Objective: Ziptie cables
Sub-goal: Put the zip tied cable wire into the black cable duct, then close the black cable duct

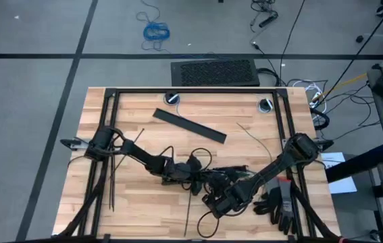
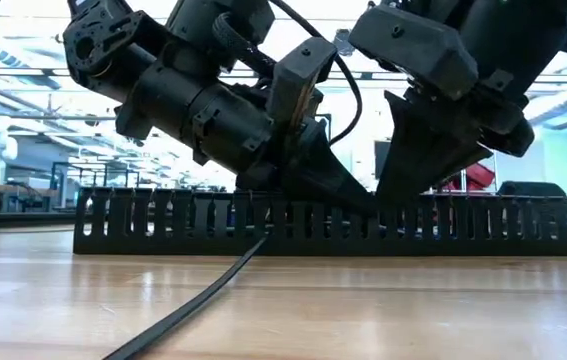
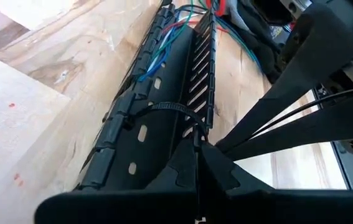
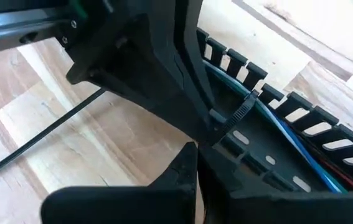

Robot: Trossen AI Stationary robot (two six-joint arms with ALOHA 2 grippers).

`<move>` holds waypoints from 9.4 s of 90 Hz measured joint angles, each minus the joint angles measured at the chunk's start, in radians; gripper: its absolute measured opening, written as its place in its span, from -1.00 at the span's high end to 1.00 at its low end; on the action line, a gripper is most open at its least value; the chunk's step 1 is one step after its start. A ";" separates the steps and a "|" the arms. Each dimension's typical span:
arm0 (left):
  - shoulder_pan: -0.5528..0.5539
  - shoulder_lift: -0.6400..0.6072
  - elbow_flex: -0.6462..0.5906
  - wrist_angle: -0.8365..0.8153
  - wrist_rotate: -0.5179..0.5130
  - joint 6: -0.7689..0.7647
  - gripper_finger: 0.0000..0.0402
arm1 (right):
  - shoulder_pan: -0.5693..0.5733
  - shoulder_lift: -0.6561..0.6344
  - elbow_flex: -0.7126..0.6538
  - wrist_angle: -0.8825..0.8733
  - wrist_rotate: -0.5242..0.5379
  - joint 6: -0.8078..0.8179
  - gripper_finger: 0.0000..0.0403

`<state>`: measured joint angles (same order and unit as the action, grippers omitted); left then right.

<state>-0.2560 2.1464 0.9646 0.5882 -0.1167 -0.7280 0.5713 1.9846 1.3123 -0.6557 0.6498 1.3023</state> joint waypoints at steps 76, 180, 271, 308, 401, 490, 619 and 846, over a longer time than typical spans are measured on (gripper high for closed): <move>-0.008 0.000 0.000 0.002 0.003 0.053 1.00 | 0.046 -0.054 0.032 -0.103 -0.134 -0.127 0.23; 0.004 0.031 -0.014 0.067 -0.030 -0.043 1.00 | 0.118 -0.180 -0.351 0.381 0.213 -0.423 0.45; 0.002 0.047 -0.014 0.100 0.011 -0.036 1.00 | 0.017 -0.179 -0.330 0.508 0.155 -0.637 0.93; 0.000 0.047 -0.014 0.102 0.011 -0.030 1.00 | -0.015 -0.179 -0.329 0.498 0.083 -0.390 1.00; -0.002 0.055 -0.014 0.121 0.010 -0.015 1.00 | -0.003 -0.159 -0.330 0.491 -0.086 -0.389 1.00; -0.073 -0.058 -0.032 0.083 0.098 0.334 0.66 | 0.153 -0.123 -0.022 0.029 0.106 -0.387 0.10; -0.208 -0.384 -0.029 -0.443 -0.094 0.454 0.61 | 0.209 -0.128 0.067 -0.123 -0.180 -0.344 0.33; -0.212 -0.436 -0.053 -1.057 -0.171 0.357 0.59 | 0.037 -0.076 -0.023 -0.170 -0.399 -0.612 0.52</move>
<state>-0.4683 1.7104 0.9119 -0.4690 -0.2874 -0.3707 0.6079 1.9083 1.2890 -0.8258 0.2503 0.6907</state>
